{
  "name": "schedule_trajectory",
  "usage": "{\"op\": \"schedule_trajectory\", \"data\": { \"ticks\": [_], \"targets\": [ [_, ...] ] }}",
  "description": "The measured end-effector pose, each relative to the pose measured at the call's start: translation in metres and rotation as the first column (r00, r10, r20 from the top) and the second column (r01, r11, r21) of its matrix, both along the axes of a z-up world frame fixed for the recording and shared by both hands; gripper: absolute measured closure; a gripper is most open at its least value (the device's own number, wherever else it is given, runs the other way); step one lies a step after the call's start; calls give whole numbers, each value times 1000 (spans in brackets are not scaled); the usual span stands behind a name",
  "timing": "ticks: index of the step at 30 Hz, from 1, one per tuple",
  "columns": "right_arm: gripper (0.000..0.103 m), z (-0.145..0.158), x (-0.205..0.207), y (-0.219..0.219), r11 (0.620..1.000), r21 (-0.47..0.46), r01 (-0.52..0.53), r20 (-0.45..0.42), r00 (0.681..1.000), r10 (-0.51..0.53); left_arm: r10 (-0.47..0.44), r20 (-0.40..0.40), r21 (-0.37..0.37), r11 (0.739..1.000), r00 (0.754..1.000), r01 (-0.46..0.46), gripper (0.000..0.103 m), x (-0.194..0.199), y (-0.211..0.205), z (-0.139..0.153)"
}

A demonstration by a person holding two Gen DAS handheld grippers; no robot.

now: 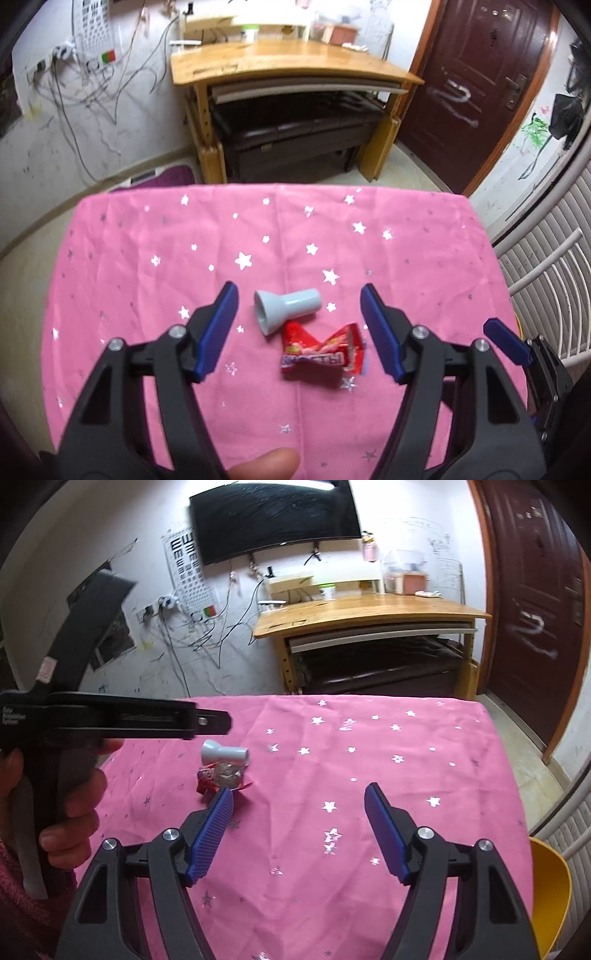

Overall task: Collect trash
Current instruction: 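Move both open tools back over the table toward the funnel and wrapper, then grasp the grey funnel with the left tool while the right tool grasps the red candy wrapper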

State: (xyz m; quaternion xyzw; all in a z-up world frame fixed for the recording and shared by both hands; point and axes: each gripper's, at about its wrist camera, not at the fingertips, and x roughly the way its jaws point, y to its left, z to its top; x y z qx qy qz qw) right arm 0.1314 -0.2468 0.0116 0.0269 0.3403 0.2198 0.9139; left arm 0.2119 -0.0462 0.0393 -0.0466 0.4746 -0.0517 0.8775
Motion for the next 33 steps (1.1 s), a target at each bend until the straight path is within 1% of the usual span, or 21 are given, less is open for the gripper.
{"op": "schedule_trajectory", "data": {
  "ticks": [8,15,19,20,22,28,33],
  "targets": [
    [31,-5,7,12,999,-12,-43,-21,999,43,13,-76,-22,1000,997,-15,38,15,4,-23],
    [30,-9,12,24,996,-23,-85,-28,996,84,13,-116,-48,999,993,-18,38,27,3,-37],
    [29,-11,15,31,994,-28,-107,-35,994,106,1,-120,-46,999,993,-6,38,30,0,-42],
    [29,-12,16,34,993,-32,-112,-37,993,111,-1,-117,-44,999,993,-4,41,31,-1,-42],
    [29,-13,17,39,992,-38,-124,-42,992,123,-4,-118,-39,999,993,-1,52,32,-2,-44],
    [27,-13,23,55,986,-54,-159,-55,986,156,-5,-116,-57,998,993,-2,52,31,2,-46],
    [27,-16,31,67,982,-53,-182,-75,981,178,51,-98,-73,996,994,-58,52,29,19,-42]
  ]
}}
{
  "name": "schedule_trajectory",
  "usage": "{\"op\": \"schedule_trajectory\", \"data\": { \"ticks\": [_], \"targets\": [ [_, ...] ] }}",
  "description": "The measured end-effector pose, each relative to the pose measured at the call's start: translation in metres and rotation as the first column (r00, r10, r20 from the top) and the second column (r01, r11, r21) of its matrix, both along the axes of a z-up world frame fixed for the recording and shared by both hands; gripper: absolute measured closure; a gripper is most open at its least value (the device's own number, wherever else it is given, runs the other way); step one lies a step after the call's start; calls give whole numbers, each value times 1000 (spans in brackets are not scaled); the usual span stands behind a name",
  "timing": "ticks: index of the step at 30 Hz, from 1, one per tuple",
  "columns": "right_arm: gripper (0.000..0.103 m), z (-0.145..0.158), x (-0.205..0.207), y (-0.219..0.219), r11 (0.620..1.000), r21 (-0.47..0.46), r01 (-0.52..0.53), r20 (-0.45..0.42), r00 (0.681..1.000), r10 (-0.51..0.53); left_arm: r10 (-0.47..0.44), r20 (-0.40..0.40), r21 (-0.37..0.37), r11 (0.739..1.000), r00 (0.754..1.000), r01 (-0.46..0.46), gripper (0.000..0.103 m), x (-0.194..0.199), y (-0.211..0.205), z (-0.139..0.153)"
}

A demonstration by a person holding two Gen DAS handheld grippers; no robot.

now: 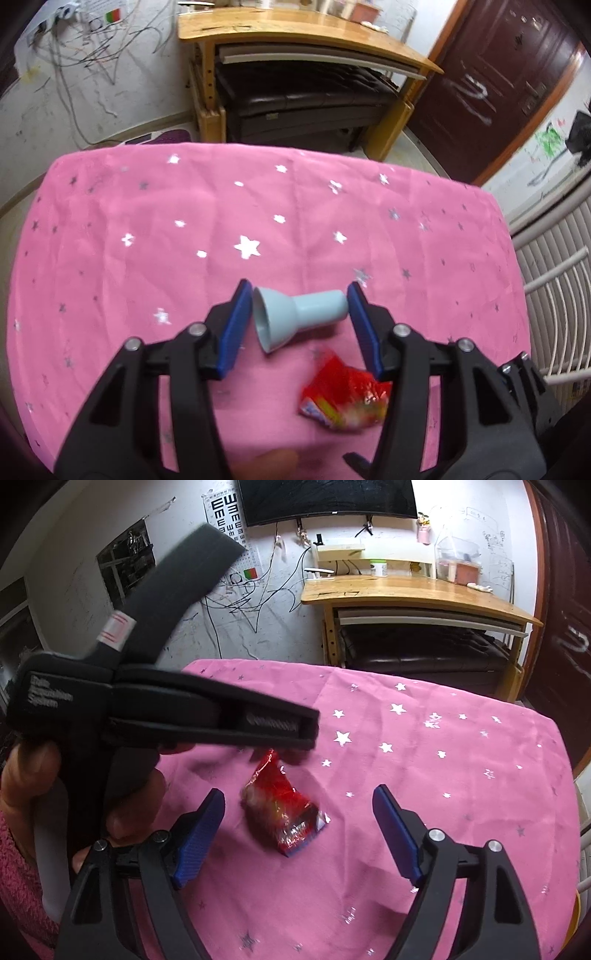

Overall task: Collect trash
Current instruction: 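Grasp the grey funnel with the left tool while the right tool grasps the red candy wrapper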

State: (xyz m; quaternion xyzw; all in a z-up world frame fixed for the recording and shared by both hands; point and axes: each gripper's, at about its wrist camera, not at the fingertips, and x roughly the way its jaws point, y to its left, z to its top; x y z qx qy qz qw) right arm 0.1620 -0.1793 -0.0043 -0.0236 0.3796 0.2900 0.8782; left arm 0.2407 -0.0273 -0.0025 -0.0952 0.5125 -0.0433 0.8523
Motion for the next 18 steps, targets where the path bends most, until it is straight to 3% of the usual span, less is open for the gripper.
{"op": "schedule_trajectory", "data": {
  "ticks": [15,17,18],
  "targets": [
    [27,-18,21,42,997,-66,-50,-84,996,44,90,46,-41,995,995,-88,52,-16,49,18],
    [31,-19,21,45,995,-88,-47,-79,996,40,97,49,-43,995,994,-94,52,-19,52,18],
    [45,-19,20,46,995,-92,-43,-75,997,37,99,49,-44,994,994,-96,52,-20,53,19]
  ]
}}
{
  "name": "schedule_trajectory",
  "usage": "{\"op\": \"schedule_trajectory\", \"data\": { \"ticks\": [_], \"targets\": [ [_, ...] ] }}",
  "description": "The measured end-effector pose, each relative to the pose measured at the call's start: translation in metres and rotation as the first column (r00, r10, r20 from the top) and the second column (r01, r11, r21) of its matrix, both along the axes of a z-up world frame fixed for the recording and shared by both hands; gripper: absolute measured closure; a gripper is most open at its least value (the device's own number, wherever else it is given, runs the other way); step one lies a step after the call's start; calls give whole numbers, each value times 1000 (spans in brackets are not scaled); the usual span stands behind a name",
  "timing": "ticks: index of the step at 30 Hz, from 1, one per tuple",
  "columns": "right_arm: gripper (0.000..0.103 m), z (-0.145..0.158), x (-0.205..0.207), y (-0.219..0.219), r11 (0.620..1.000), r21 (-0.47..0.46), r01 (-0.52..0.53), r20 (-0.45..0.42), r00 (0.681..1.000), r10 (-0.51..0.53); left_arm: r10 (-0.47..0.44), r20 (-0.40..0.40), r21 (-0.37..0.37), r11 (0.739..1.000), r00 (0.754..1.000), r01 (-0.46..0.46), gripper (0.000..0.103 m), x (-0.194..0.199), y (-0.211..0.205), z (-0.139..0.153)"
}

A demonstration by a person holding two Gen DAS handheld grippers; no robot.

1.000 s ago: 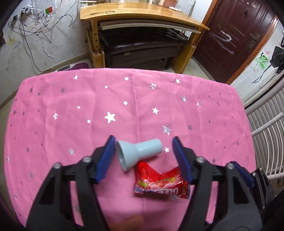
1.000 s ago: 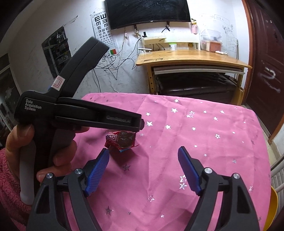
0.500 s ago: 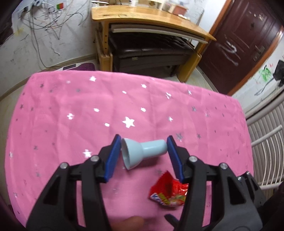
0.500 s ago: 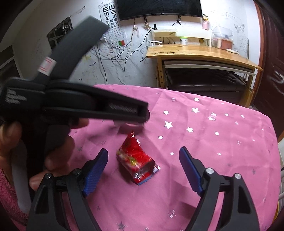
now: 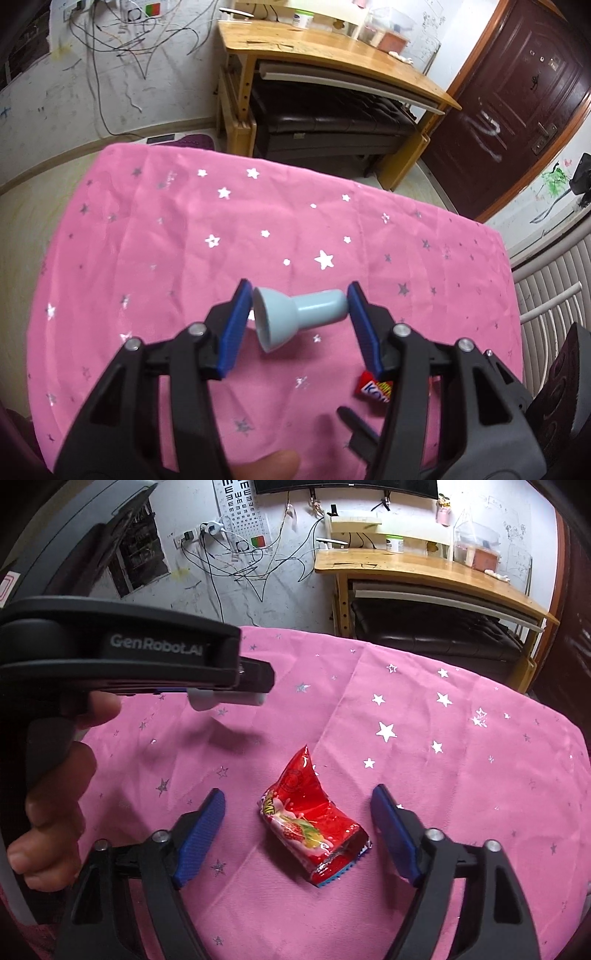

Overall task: Collect trash
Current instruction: 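Grasp the grey funnel with the left tool while the right tool grasps the red candy wrapper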

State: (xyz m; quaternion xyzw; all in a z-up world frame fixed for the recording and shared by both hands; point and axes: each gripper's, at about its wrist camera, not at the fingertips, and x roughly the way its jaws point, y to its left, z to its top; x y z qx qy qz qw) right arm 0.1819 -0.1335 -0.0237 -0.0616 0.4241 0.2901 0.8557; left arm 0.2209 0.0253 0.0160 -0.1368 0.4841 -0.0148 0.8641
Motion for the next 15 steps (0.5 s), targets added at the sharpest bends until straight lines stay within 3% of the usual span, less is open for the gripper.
{"op": "schedule_trajectory", "data": {
  "ticks": [2,6,15],
  "targets": [
    [59,-1,1,2,1000,-22,10,13,1000,-10,2,0,-4,1000,1000,-2,52,-2,3,0],
    [69,-2,-2,3,1000,-28,1,20,1000,0,6,4,-6,1000,1000,-6,52,-6,8,2],
    [76,7,-13,-8,999,-4,36,57,998,-36,17,28,12,1000,999,-17,52,-17,6,12]
  ]
}}
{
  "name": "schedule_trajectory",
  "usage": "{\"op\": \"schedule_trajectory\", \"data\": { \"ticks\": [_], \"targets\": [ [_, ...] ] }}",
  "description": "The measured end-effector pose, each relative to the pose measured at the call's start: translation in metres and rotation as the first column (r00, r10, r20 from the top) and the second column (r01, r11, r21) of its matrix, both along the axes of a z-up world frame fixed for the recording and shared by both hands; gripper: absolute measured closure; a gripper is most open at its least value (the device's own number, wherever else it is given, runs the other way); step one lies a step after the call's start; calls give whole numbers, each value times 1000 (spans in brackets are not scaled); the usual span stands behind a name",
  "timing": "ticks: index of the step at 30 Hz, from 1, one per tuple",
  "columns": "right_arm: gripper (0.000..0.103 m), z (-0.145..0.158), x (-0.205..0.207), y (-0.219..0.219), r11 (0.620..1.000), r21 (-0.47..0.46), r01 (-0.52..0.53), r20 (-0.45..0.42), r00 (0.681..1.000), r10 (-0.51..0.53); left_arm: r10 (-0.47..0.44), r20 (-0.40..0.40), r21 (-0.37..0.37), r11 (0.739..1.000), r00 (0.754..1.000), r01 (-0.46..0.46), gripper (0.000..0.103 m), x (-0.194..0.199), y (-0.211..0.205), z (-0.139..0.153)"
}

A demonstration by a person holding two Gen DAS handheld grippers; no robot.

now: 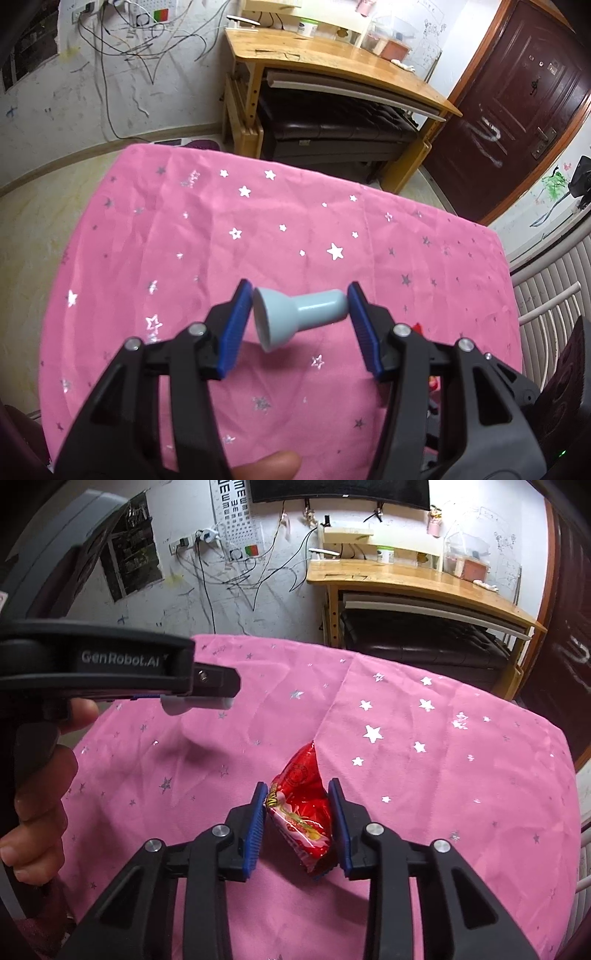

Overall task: Collect trash
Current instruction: 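Grasp the grey funnel with the left tool while the right tool grasps the red candy wrapper, then carry funnel and wrapper to the yellow bin and open both tools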

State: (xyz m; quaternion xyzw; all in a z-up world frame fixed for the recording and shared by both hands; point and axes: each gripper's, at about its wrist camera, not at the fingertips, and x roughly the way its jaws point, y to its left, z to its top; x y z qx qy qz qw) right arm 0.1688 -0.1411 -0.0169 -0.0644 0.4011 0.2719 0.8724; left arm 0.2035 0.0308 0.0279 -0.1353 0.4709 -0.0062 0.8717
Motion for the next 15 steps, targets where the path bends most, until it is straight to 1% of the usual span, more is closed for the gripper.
{"op": "schedule_trajectory", "data": {
  "ticks": [6,15],
  "targets": [
    [76,9,-12,-21,999,24,27,28,999,-28,3,22,19,1000,1000,-4,52,-8,-5,9],
    [76,21,-20,-59,995,47,92,58,994,-95,-19,53,66,998,998,15,52,-17,-29,23]
  ]
}}
